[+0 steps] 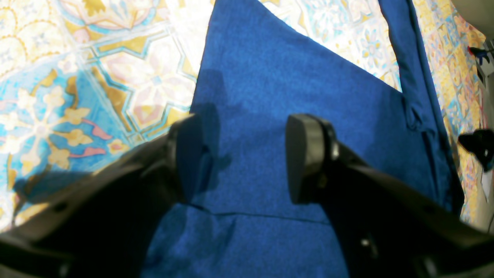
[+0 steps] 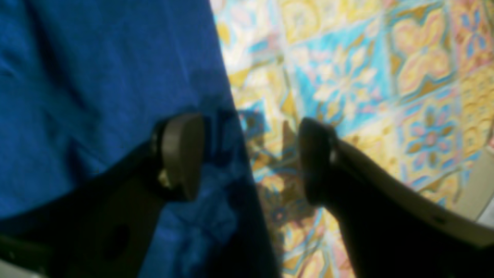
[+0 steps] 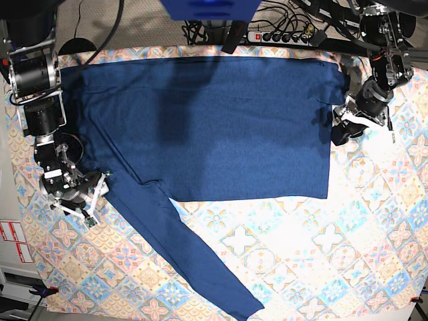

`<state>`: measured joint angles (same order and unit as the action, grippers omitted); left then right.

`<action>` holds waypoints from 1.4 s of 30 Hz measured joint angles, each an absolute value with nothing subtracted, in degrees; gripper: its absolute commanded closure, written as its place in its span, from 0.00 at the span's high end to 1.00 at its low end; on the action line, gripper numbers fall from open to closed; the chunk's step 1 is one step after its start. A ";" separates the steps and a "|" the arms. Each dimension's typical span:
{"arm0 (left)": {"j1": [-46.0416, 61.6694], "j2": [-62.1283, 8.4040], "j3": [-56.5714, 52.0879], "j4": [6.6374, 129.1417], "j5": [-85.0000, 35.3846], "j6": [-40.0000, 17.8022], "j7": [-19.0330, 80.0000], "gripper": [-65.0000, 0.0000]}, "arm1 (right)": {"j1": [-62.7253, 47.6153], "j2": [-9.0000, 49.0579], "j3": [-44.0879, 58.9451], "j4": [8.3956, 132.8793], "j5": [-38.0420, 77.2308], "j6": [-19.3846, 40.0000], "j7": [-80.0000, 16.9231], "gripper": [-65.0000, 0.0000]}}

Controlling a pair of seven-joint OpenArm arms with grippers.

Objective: Fold the T-shirt properly

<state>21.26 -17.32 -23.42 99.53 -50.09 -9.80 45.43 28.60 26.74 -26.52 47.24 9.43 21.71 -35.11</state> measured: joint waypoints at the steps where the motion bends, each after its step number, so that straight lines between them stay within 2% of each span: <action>1: 21.26 -17.32 -23.44 99.53 -50.09 -9.78 45.43 0.52 | 28.64 26.79 -26.52 46.74 9.23 22.48 -34.44 0.58; 7: 21.28 -16.99 -23.38 99.53 -50.09 -9.89 45.45 0.52 | 28.95 22.98 -26.48 44.31 9.50 25.52 -31.27 0.58; 12: 21.26 -16.99 -23.38 99.53 -50.06 -9.74 45.43 0.52 | 29.91 20.93 -26.30 39.09 9.28 25.04 -27.14 0.58; 35: 21.58 -16.99 -23.40 96.42 -50.30 -9.74 45.23 0.52 | 31.90 22.00 -26.04 24.25 9.41 25.26 -8.73 0.58; 42: 21.71 -16.99 -23.40 96.42 -50.35 -9.76 45.21 0.52 | 31.92 23.70 -16.71 24.18 9.19 24.86 -8.91 0.58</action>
<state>21.71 -16.99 -23.40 96.42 -50.35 -9.76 45.21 31.92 23.70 -16.71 24.18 9.19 24.86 -8.91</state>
